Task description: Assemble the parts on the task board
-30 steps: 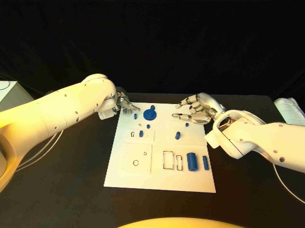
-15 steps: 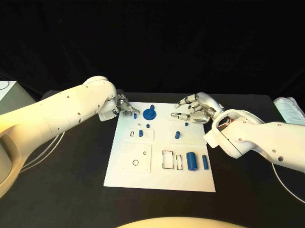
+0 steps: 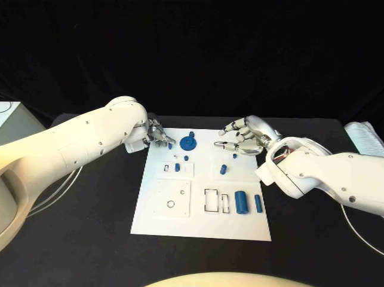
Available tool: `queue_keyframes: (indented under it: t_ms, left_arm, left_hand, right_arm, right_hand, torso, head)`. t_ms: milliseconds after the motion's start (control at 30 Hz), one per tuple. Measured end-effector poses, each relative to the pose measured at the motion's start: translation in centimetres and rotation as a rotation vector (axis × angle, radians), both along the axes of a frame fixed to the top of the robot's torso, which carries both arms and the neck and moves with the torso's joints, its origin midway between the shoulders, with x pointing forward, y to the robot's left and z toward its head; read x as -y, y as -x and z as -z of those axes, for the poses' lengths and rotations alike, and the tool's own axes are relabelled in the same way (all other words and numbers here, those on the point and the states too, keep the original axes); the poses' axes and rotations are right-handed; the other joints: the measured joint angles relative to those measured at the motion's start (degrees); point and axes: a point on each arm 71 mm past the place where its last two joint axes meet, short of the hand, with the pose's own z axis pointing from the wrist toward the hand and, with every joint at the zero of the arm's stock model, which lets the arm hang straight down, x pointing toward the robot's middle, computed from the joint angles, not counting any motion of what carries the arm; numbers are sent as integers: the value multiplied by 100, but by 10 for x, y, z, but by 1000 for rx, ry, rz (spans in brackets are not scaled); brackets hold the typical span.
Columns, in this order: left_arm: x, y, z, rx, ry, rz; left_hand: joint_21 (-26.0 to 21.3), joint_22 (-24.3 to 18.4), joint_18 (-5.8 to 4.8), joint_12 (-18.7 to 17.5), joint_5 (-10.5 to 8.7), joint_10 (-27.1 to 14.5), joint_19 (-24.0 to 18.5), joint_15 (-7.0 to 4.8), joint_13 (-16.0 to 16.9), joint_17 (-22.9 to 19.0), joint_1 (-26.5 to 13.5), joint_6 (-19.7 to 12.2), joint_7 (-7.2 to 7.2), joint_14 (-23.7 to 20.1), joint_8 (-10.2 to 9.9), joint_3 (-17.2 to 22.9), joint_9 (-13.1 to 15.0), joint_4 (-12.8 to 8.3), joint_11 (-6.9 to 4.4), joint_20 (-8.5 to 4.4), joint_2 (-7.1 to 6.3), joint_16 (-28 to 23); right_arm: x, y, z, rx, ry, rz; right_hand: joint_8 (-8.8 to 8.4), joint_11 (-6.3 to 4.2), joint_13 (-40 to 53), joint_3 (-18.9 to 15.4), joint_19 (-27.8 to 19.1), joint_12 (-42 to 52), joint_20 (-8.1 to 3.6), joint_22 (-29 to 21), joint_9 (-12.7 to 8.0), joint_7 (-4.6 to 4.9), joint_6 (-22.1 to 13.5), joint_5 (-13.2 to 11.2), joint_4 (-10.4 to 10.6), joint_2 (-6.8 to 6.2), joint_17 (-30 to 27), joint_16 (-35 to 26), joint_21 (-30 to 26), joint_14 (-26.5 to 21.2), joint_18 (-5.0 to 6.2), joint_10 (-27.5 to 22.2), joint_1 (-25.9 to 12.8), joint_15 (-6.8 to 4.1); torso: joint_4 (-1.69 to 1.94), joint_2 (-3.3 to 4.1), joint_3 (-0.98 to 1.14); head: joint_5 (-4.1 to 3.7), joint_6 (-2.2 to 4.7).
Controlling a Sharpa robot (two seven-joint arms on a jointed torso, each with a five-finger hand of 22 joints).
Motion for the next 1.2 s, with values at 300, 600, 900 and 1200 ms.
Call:
queue_keyframes:
  t_ms: [300, 600, 900, 1200]
  left_arm:
    - [1, 1, 2, -5, 5, 4]
    - [0, 1, 2, -4, 17, 3]
    - [-2, 2, 1, 3, 44, -9]
    - [-9, 7, -1, 10, 76, -17]
  left_hand:
    - [0, 15, 0, 25, 0, 0, 0, 0, -14, 0, 142, 20, -20, 0, 0, 105, -40, 8, 0, 0, 46, 0]
    - [40, 80, 0, 25, -1, -33, 13, 0, -64, 0, 678, 127, -87, 0, 119, 536, -37, -29, -33, -13, 185, 18]
    - [66, 147, 0, 25, -35, 34, 51, -62, -161, 0, 1108, -34, -174, 0, 336, 1402, -5, 36, -113, -51, 52, 22]
    - [125, 216, 0, 172, 7, 55, 86, -61, -89, 0, 826, -140, -196, 0, 941, 2065, -5, 66, -134, -86, -212, 66]
  right_arm:
    - [0, 0, 0, 0, 0, 0]
    - [0, 0, 0, -1, 0, 1]
    - [1, -1, 0, -1, 1, 3]
    - [2, -2, 1, -3, 4, 6]
  right_hand:
    - [0, 0, 0, 0, 0, 0, 0, 0, 0, 0, 0, 0, 0, 0, 0, 0, 0, 0, 0, 0, 0, 0]
    - [0, 0, 1, 0, 0, 0, 0, -1, 0, 0, 0, 0, 0, 0, 0, 0, 0, 0, 0, 0, 0, 0]
    - [0, 0, 4, 0, 0, 0, 0, -1, 0, 0, 0, 0, 0, 0, 0, 0, 0, 0, 0, 0, 0, 0]
    - [0, 0, 4, 0, 0, 0, 0, 3, 0, 0, 0, 0, 0, 0, 0, 0, 0, 0, 0, 0, 0, 0]
  torso:
    - [-2, -2, -1]
    - [-2, -2, -3]
    - [-2, -2, -4]
    - [1, -12, 2]
  head:
    - [-8, -4]
    - [-8, -29]
    - [-7, -47]
    - [12, -69]
